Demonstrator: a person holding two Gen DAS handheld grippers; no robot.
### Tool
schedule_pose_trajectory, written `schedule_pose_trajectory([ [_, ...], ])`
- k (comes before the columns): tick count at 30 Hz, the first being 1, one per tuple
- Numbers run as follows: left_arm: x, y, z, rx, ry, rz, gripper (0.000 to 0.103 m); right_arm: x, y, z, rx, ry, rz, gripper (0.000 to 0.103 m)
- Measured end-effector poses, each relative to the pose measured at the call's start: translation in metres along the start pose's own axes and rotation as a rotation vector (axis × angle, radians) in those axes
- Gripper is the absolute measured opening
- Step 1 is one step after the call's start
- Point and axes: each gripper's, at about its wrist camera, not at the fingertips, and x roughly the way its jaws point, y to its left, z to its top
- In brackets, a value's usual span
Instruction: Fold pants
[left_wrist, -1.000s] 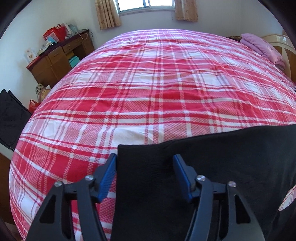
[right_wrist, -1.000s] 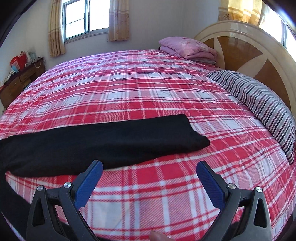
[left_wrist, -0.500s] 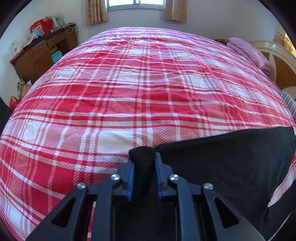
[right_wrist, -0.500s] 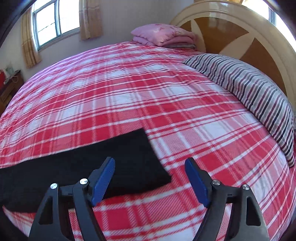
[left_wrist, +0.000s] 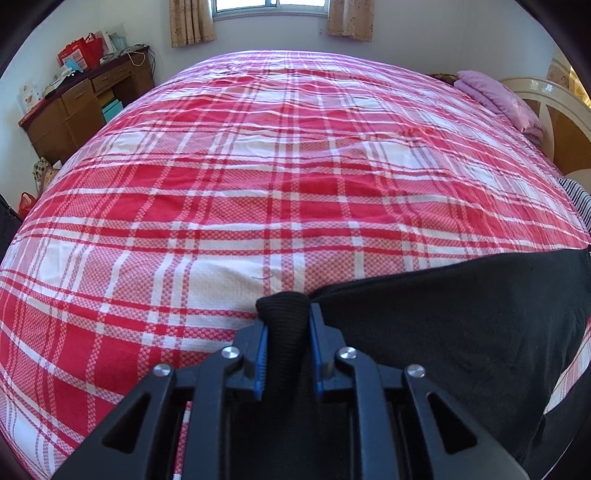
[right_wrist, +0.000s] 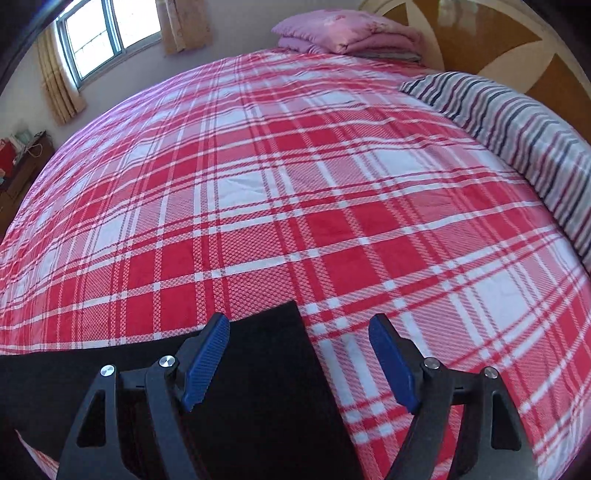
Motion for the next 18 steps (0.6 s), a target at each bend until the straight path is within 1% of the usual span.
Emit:
schedule_pose_trajectory([
  [2,0.001,0.0,0.0,-0.004,0.003,0.003,0.02,0.009,0.002,-0.001,-0.009,0.03,0.005,0.079],
  [3,0.002,-0.001,0.001,-0.001,0.002,0.008,0.02,0.013,0.004,-0.002,-0.018,0.039,0.002,0.072],
  [4,0.002,-0.002,0.001,0.0,0.0,0.015,0.02,0.013,0.007,-0.004,-0.047,0.029,-0.023,0.064],
  [5,0.003,-0.002,0.0,-0.001,-0.004,0.019,0.02,0.012,0.01,-0.004,-0.064,0.023,-0.02,0.057],
  [6,0.003,-0.003,0.0,0.0,-0.009,0.026,0.02,0.01,0.011,-0.005,-0.071,0.022,-0.003,0.039],
  [7,0.003,-0.005,-0.001,0.009,-0.014,0.032,0.02,0.006,0.014,-0.005,-0.076,0.022,0.007,0.024],
  [10,0.001,-0.006,0.001,0.026,-0.016,0.037,0.019,-0.006,0.022,-0.006,-0.116,-0.002,-0.016,0.01],
  [12,-0.006,-0.004,0.002,0.004,-0.03,0.028,0.017,-0.024,0.027,-0.008,-0.127,-0.04,-0.008,0.008],
  [14,-0.017,0.0,0.004,-0.02,-0.067,0.01,0.017,-0.042,0.027,-0.01,-0.129,-0.078,0.003,0.007],
  [18,-0.036,0.002,0.002,-0.015,-0.115,-0.004,0.017,-0.086,0.029,-0.019,-0.149,-0.157,0.008,0.006],
])
